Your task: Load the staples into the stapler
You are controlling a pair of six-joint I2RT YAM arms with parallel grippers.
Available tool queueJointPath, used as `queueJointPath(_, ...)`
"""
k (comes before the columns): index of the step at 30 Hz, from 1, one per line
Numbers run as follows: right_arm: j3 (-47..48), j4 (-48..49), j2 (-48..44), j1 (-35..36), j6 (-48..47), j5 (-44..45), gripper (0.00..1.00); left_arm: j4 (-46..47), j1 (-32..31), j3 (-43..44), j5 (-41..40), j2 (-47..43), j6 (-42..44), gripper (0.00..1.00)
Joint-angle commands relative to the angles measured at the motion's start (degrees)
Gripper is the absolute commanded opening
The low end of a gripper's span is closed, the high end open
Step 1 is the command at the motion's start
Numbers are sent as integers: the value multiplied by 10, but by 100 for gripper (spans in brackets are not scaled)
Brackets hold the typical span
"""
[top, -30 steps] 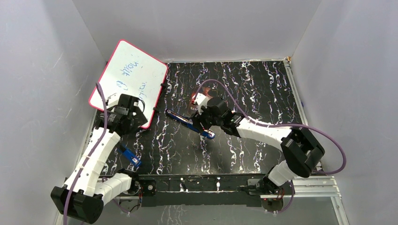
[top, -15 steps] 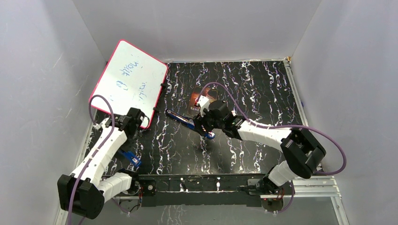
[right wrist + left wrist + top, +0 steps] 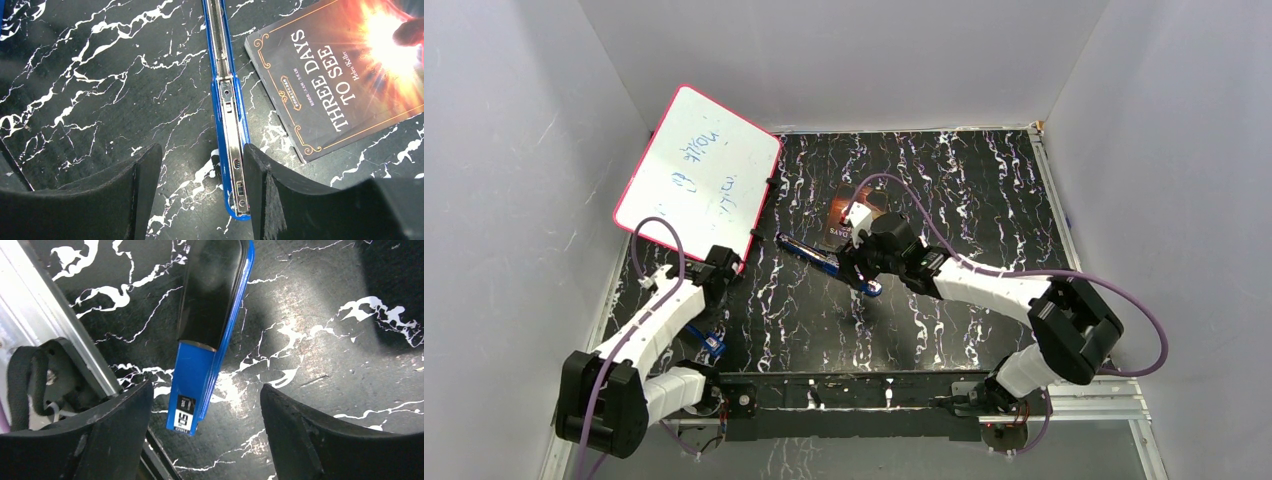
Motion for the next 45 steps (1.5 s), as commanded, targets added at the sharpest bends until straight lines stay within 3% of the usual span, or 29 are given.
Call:
queueJointPath(1, -1, 10, -29, 2, -7, 11, 69, 62, 3, -30, -11, -8, 12, 72)
queueJointPath(5, 0, 6, -35, 2, -7, 15, 69, 82, 4, -39, -14, -1, 17, 61)
queueJointPath(10, 1, 3, -40, 2, -7, 18, 69, 93, 3, -40, -17, -2, 29, 41)
queueJointPath(14, -1, 2, -47, 2, -9, 26, 69, 103, 3, -45, -16, -20, 41, 21)
queueJointPath(15, -2, 2, -49, 2, -10, 30, 70, 120, 4, -48, -11, -34, 64, 7)
queueJointPath(16, -1, 3, -50, 2, -11, 33, 69, 131, 3, -49, -9, -43, 81, 0)
queueJointPath(18, -1, 2, -56, 2, -15, 41, 70, 141, 4, -42, -5, -55, 116, 0)
queueJointPath(20, -9, 4, -72, 2, -15, 62, 70, 150, -2, -26, 65, -65, 172, 0)
queueJointPath(22, -18, 6, -86, 2, -11, 92, 70, 147, -32, -33, 104, -91, 151, 0)
queueJointPath(24, -28, 9, -103, 1, -1, 126, 71, 148, -99, -20, 103, -85, 117, 0)
queueJointPath(26, -45, 17, -122, -2, 23, 165, 72, 149, -238, 33, 53, -10, 95, 0)
queueJointPath(27, -53, 18, -128, -4, 30, 175, 72, 152, -275, 59, 42, 20, 97, 0)
queueJointPath(32, -94, 28, -167, -37, 82, 204, 72, 208, -394, 143, 14, 146, 226, 0)
queueJointPath(39, -175, 70, -224, -107, 137, 189, 72, 368, -422, 142, 85, 185, 442, 0)
queueJointPath(43, -192, 74, -239, -121, 140, 174, 72, 412, -423, 127, 149, 181, 562, 0)
queueJointPath(45, -196, 76, -241, -123, 140, 163, 72, 420, -423, 119, 179, 180, 611, 6)
